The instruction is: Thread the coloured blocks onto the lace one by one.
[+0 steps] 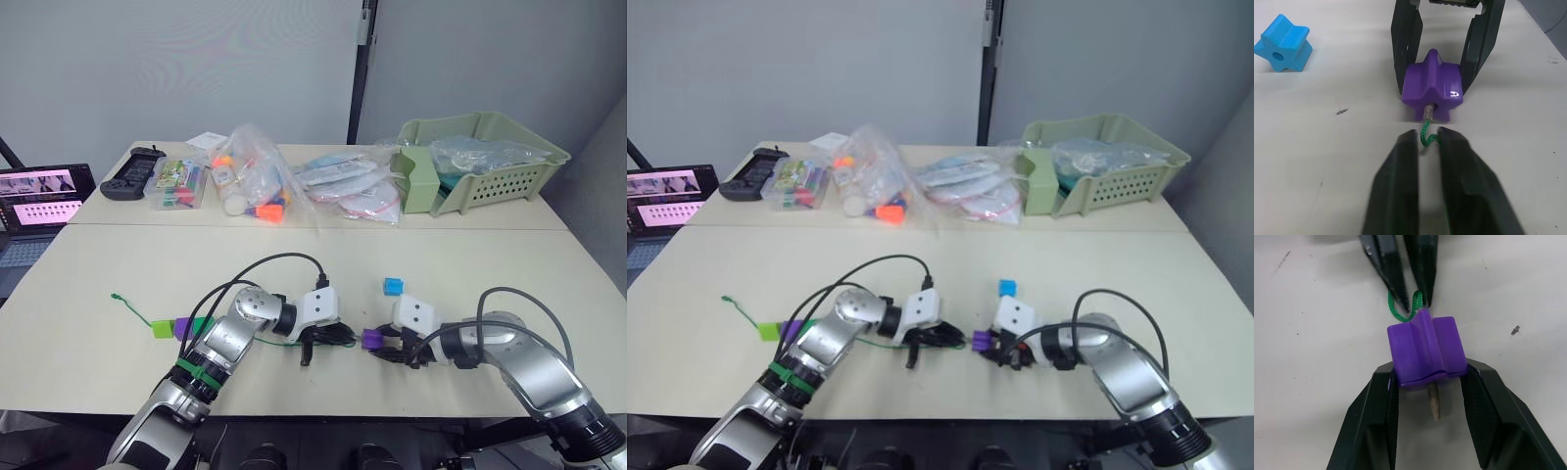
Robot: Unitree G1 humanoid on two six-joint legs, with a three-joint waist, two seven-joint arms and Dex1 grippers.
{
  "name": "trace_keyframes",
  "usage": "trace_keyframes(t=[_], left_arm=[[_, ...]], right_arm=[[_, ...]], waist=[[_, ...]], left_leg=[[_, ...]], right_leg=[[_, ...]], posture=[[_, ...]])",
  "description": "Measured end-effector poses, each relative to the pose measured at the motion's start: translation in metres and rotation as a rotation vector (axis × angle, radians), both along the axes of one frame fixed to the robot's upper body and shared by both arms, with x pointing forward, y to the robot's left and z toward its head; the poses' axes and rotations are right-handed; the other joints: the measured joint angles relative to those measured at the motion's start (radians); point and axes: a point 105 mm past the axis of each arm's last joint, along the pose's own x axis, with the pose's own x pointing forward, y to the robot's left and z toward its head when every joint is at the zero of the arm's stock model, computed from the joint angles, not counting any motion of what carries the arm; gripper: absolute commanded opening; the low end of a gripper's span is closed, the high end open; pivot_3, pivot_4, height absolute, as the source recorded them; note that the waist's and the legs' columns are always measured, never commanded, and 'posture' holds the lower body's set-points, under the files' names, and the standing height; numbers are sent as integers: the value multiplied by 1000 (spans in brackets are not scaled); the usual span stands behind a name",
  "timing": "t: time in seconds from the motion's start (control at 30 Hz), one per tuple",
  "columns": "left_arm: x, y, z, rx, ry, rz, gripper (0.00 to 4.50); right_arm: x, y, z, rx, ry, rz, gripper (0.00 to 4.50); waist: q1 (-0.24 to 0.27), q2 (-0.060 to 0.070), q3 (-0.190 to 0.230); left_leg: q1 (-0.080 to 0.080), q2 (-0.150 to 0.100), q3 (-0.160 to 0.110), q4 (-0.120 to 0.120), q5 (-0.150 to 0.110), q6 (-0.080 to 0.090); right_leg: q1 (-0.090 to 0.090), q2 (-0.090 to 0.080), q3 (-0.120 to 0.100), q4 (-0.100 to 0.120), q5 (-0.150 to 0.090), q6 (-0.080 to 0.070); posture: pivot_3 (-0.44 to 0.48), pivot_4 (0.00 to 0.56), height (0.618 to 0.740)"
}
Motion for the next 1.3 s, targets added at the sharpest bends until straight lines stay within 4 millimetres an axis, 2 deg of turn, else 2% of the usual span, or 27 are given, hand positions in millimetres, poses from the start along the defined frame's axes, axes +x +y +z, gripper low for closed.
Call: trace_keyframes(t=[0.37,0.6,0.9,1.07,1.2,1.3], left_arm=[[-1,-2,0,-2,0,-7,0],[-10,-12,-6,18,11,-56,0],[-6,-11,-5,11,-2,-33,0],[0,-3,8,-22,-35,4,1490],[-3,3,11,-25,-34,3,2787],[-6,8,7,-13,-14,5,2807]], right_arm=[[-2,3,1,1,-5,17,1351],[-3,3,1,-1,-3,15,1351],[-4,3,1,-3,-7,19,1351],[-4,3,1,-3,-5,19,1351],[-4,3,0,-3,-4,18,1351],[-5,3,0,-3,-3,17,1351]], waist=[[0,0,0],[0,0,0],[0,0,0],[0,0,0],[0,0,0],[0,0,0]], left_leg=[[0,0,0,0,0,0],[0,0,0,0,0,0],[0,0,0,0,0,0],[0,0,0,0,0,0],[0,0,0,0,0,0],[0,0,0,0,0,0]], right_leg=[[0,0,0,0,0,0],[0,0,0,0,0,0],[0,0,0,0,0,0],[0,0,0,0,0,0],[0,0,0,0,0,0],[0,0,0,0,0,0]], posture=[[0,150,740],[0,150,740],[0,150,740],[0,150,740],[0,150,740],[0,150,740]])
